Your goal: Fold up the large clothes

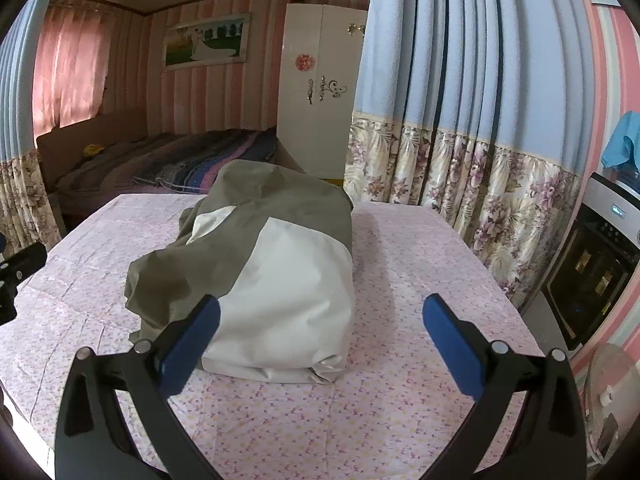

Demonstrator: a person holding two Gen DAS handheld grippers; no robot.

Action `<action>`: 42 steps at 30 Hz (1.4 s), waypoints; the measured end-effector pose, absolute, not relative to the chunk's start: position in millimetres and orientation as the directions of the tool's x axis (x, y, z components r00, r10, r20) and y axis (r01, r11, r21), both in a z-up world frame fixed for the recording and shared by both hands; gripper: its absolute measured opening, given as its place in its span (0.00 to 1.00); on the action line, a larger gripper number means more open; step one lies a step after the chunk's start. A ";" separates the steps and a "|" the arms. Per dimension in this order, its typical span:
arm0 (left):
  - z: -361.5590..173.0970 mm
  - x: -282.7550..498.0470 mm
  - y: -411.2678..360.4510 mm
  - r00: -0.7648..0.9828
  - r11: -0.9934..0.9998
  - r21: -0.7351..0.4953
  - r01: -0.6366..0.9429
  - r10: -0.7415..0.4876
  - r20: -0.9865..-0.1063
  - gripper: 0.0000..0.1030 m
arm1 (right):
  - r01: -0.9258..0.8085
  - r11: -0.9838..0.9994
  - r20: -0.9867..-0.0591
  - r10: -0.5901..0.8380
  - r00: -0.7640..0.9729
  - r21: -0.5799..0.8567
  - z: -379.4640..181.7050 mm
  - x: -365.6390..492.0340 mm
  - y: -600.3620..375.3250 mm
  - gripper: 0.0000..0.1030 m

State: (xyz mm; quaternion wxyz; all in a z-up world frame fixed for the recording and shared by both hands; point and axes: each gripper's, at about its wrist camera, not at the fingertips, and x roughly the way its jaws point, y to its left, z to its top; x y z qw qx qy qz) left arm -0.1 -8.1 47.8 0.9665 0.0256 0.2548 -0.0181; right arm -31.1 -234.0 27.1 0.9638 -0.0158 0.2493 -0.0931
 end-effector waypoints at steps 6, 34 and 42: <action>46.6 -0.1 -9.5 0.869 0.998 0.040 0.051 -0.024 -0.495 0.97 | 0.174 0.982 -0.480 -0.191 0.857 -0.079 26.0 -30.2 -234.9 0.98; 37.3 13.4 -6.3 0.854 0.997 0.036 0.072 -0.043 -0.519 0.97 | 0.179 0.978 -0.493 -0.210 0.844 -0.110 14.4 -20.1 -235.9 0.98; 37.6 12.3 -2.5 0.846 0.992 0.001 0.130 -0.110 -0.521 0.97 | 0.188 0.973 -0.508 -0.231 0.830 -0.136 5.3 -12.0 -235.7 0.98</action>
